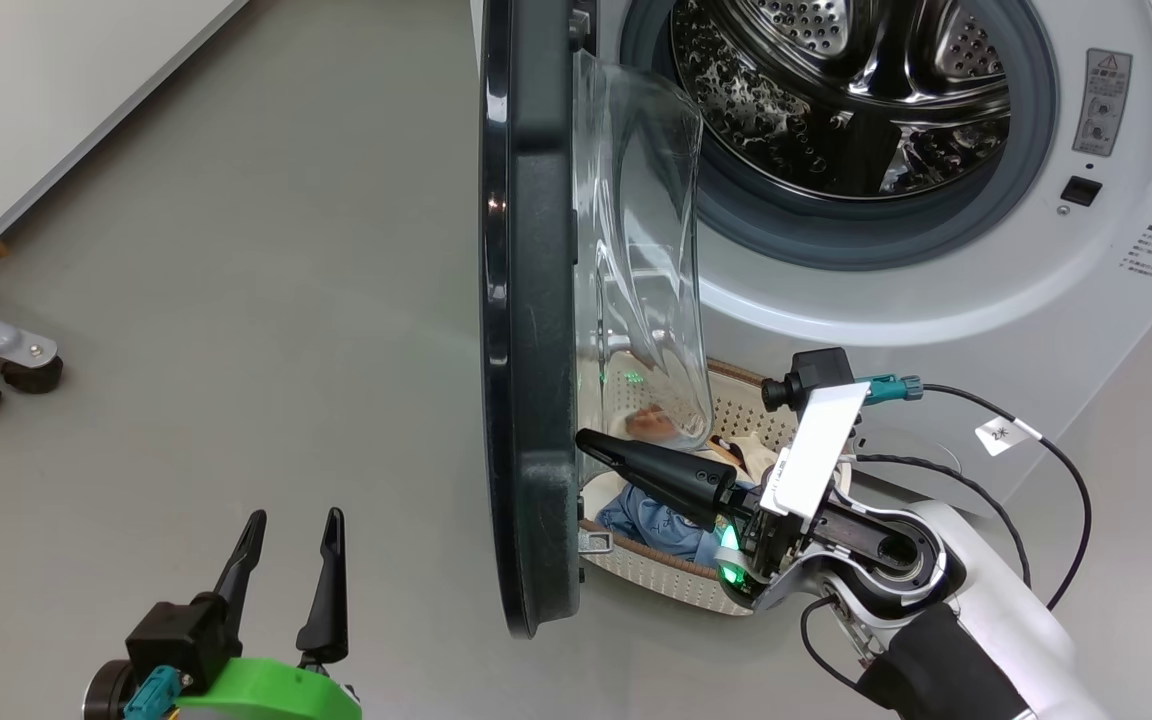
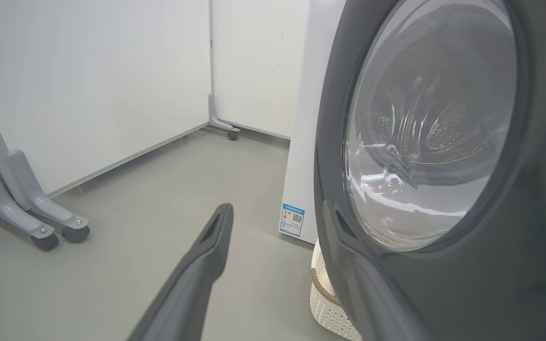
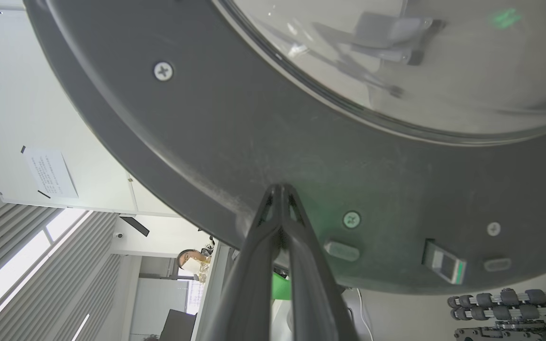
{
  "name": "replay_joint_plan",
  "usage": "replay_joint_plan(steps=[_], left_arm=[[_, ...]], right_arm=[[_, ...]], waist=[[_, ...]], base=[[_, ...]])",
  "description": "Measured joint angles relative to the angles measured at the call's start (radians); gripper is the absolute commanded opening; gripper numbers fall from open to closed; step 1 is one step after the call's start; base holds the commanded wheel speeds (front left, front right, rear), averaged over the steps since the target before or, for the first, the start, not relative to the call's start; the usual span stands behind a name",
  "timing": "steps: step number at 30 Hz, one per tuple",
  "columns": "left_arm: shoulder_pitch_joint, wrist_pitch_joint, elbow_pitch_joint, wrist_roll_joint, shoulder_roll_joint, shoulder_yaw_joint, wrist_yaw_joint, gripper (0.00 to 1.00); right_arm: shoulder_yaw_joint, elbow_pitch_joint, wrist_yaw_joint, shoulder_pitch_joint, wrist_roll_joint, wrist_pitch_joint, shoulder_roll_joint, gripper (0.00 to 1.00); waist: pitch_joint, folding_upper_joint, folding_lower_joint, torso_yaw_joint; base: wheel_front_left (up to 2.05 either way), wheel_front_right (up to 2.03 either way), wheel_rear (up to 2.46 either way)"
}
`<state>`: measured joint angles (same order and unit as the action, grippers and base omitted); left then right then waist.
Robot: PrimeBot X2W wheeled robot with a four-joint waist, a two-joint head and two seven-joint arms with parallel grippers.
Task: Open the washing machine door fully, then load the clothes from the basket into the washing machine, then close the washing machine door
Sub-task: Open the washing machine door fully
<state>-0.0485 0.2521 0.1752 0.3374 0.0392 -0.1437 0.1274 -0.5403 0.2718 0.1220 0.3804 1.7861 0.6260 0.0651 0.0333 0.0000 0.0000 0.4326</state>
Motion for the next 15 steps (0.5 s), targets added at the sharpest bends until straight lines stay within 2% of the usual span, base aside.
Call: replay_joint_plan(steps=[10, 15], left_arm=[[-0.019, 0.000, -0.009, 0.000, 0.001, 0.032, 0.000, 1.00], [-0.021, 0.000, -0.015, 0.000, 0.001, 0.059, 0.000, 1.00]], right_arm=[[-0.031, 0.000, 0.000, 0.001, -0.002, -0.016, -0.001, 0.00], [-0.037, 0.000, 0.000, 0.001, -0.053, -0.016, -0.002, 0.00]], waist=[[-0.003, 0.0000, 0.0000, -0.004], [-0.005, 0.0000, 0.0000, -0.024]], base=[[0.00, 0.00, 0.00], [0.00, 0.00, 0.00]])
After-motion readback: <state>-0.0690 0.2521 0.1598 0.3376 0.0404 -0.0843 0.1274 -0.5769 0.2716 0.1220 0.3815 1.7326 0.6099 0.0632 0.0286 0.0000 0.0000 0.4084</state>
